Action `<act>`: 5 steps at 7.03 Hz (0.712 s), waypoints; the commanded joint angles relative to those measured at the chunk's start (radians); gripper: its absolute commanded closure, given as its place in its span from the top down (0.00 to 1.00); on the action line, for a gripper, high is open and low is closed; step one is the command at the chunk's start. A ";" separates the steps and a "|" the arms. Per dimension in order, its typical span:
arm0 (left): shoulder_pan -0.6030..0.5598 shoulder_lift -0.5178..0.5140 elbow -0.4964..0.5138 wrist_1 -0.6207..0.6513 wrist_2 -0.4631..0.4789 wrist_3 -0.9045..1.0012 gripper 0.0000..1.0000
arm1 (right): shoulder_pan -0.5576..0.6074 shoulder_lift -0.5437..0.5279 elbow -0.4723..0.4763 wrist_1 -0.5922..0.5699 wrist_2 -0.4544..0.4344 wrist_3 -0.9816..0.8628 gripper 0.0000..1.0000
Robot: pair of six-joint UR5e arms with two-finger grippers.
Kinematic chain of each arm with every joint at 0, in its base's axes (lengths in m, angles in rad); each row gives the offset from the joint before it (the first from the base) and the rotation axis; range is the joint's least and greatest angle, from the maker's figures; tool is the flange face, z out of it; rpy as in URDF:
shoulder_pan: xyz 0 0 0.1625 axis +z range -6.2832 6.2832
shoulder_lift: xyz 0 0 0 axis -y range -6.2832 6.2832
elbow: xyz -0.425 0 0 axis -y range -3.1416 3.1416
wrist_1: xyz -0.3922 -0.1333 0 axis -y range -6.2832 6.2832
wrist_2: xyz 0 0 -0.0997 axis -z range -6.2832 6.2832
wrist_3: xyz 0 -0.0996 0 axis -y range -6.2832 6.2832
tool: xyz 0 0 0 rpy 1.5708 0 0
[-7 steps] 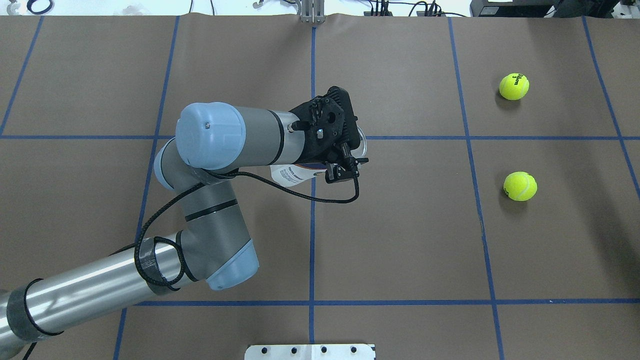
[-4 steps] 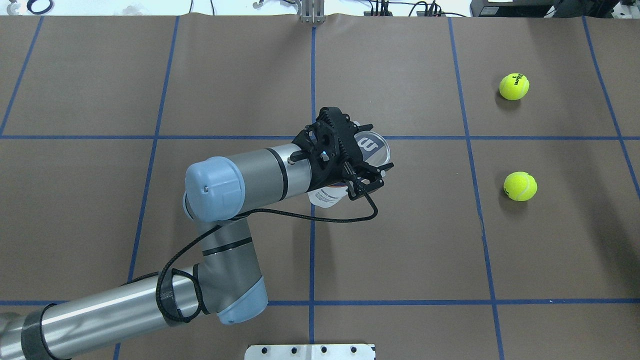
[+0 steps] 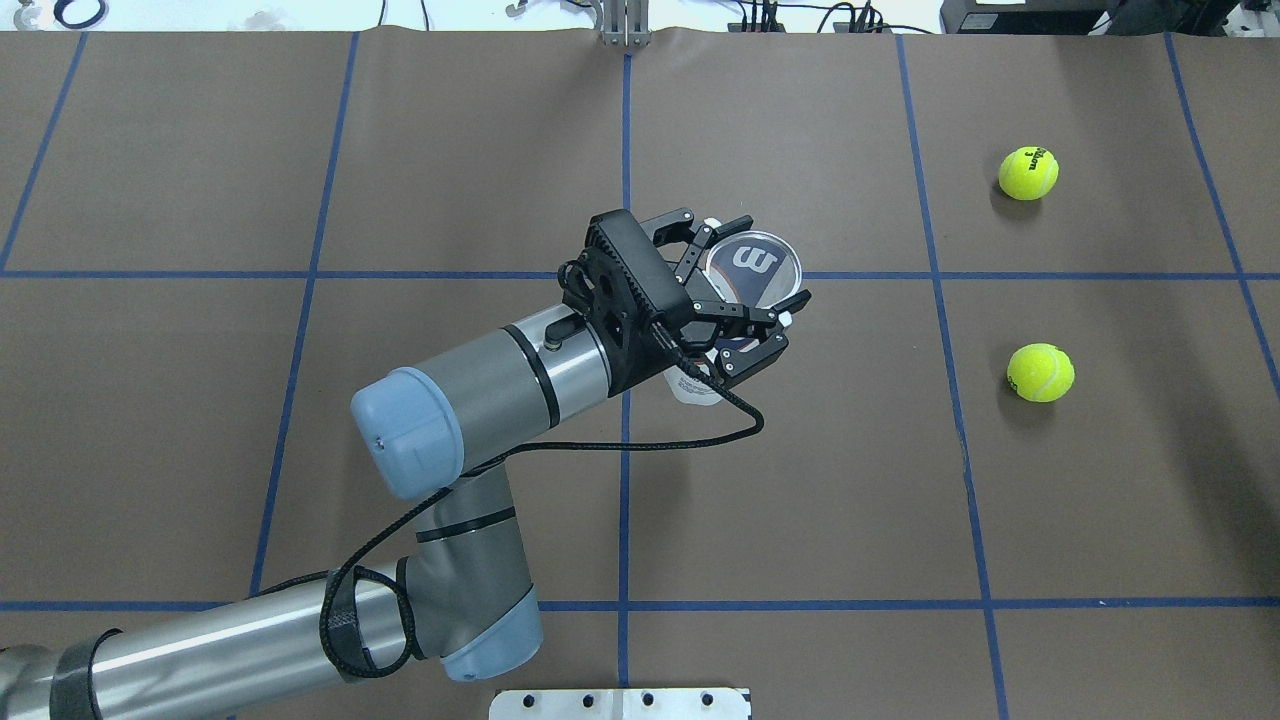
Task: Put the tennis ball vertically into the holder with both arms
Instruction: 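Rotate the can upright with the left gripper, open end up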
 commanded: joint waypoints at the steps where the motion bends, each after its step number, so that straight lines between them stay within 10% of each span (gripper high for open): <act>1: 0.042 0.016 0.019 -0.088 0.132 -0.030 0.79 | -0.025 0.019 0.014 0.027 -0.001 0.158 0.99; 5: 0.039 0.058 0.082 -0.229 0.224 -0.009 0.80 | -0.097 0.015 0.021 0.189 -0.016 0.384 0.99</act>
